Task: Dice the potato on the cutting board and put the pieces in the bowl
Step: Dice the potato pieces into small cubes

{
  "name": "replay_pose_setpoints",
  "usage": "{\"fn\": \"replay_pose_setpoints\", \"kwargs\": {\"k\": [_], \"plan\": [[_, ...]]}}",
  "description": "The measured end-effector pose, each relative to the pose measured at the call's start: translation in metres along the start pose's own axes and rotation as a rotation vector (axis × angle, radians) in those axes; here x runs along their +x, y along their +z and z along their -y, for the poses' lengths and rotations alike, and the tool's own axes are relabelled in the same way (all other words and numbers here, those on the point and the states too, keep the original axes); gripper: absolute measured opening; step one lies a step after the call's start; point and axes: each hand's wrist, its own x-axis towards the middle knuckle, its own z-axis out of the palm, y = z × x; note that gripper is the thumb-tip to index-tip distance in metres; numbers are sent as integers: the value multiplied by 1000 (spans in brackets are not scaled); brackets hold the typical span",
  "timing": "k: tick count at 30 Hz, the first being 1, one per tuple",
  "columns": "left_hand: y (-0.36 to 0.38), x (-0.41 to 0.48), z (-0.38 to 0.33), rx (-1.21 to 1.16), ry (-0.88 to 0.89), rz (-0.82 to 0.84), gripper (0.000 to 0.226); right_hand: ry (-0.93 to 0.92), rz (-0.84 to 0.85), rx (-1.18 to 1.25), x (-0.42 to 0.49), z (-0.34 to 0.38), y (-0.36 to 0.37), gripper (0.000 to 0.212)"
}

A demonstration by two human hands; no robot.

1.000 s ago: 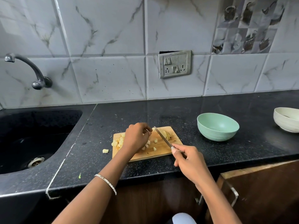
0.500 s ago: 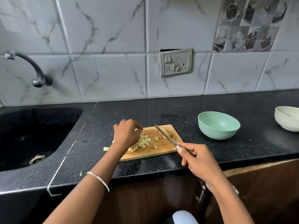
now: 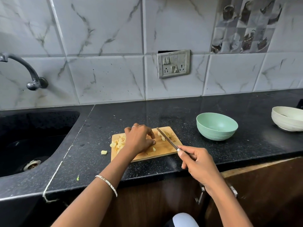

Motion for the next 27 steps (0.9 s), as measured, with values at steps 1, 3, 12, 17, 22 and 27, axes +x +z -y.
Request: {"fn": "replay_pose_setpoints", "kwargs": {"k": [1,3,12,17,22,27], "plan": [[-1,0,1,-6,-23,-3,21,2,-1,3,0,1,0,25],[-1,-1,6,-30,-88,-4,20,3,0,13,-1,2,0,26],[-1,-2,7,-60,-219,26,18,-12,32,-51,-8,4,13,28],[4,-5,4,-104,-244,-13,19,-40,44,-146,-16,5,23,32],[5,-6,4,-108,-249,-28,19,-50,40,-220,-18,9,29,33],[4,-6,4,-102,-244,-30,17,-77,58,-314,-20,8,35,39]]}}
